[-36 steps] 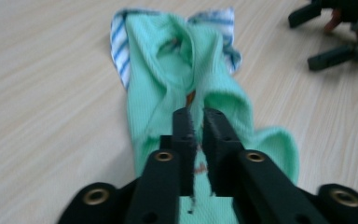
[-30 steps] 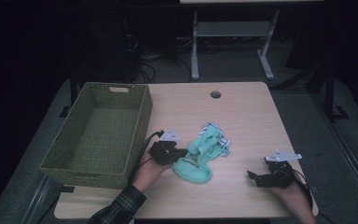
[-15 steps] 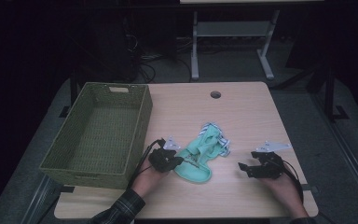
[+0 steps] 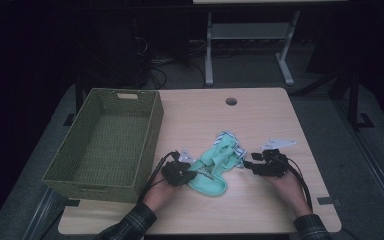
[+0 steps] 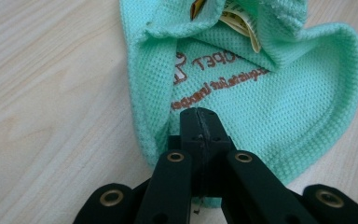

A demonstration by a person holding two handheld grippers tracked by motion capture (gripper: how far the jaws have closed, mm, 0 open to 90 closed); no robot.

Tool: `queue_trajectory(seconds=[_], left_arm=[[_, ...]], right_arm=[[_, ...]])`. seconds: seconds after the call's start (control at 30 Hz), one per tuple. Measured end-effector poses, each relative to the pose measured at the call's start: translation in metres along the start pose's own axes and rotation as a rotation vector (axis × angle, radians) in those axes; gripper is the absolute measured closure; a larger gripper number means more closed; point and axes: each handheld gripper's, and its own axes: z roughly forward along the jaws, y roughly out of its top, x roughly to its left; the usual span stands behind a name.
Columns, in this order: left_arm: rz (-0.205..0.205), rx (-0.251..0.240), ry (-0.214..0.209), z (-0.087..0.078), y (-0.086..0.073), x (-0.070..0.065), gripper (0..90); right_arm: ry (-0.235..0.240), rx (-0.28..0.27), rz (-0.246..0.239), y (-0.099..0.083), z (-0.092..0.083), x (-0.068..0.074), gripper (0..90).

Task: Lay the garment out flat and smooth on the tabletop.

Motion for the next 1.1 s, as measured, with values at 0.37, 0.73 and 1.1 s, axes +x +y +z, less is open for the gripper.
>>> queue_trajectory(seconds=[0.37,0.73,1.1], left_arm=[[-0.002,0.002,-0.009,0.000,0.000,0.001,89.6],[-0.001,0.002,-0.012,0.000,0.000,0.001,89.6],[-0.005,0.001,-0.017,0.000,-0.001,0.002,89.6]], right_arm=[[0.006,0.055,0.002,0.004,0.018,0.000,54.9],[-0.025,0.061,-0.007,0.010,0.021,-0.001,88.5],[-0.075,0.047,-0.005,0.012,0.016,-0.016,89.3]])
